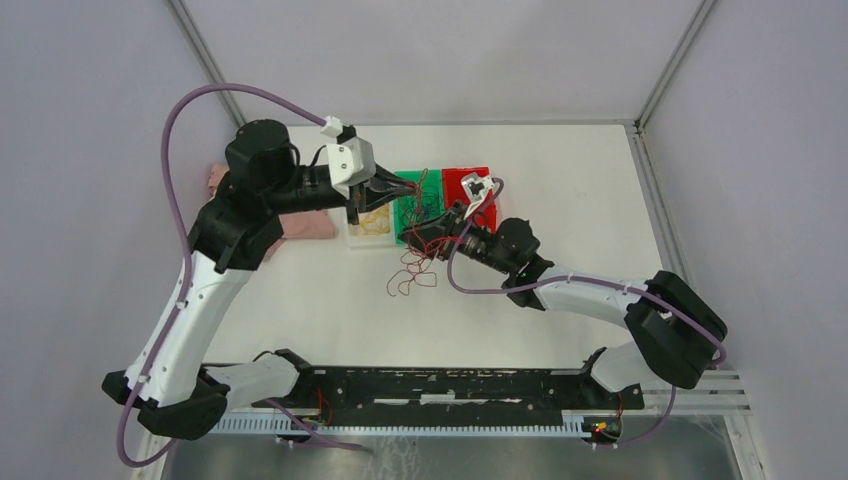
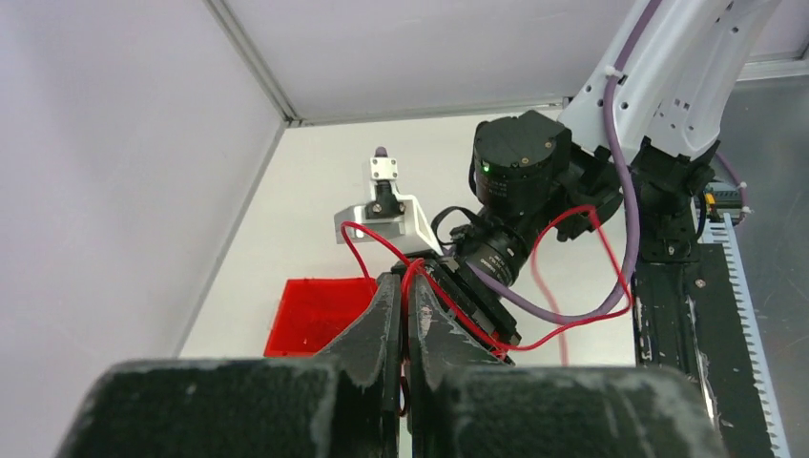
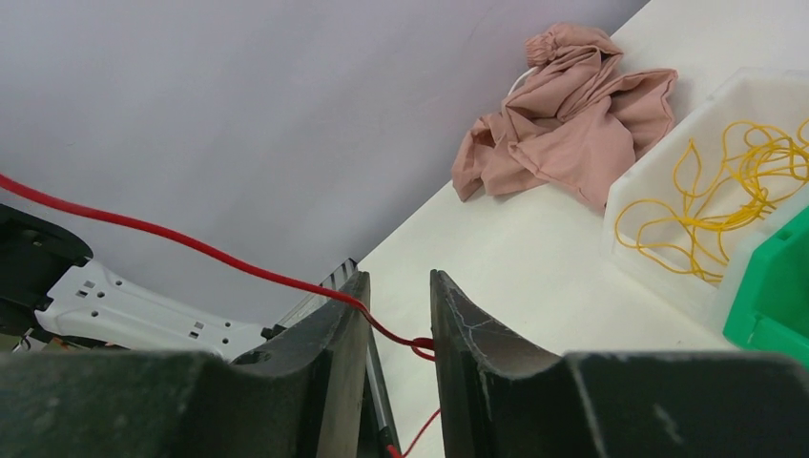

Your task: Untangle the cables

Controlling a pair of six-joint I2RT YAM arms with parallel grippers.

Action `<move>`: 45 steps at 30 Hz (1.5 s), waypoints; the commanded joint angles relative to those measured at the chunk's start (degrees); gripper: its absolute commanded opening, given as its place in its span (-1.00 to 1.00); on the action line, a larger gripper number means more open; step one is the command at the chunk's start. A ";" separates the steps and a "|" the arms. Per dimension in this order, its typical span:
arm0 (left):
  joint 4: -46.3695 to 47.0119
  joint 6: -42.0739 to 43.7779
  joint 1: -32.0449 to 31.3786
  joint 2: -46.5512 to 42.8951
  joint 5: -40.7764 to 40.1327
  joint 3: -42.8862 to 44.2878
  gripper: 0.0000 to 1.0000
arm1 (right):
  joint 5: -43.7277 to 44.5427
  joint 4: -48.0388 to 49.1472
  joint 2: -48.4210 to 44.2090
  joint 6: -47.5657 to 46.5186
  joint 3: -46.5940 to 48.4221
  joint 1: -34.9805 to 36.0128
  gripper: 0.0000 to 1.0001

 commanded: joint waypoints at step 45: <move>24.78 7.94 0.22 9.92 -12.06 37.81 -0.94 | 17.77 0.25 6.55 -9.26 -12.04 11.31 0.10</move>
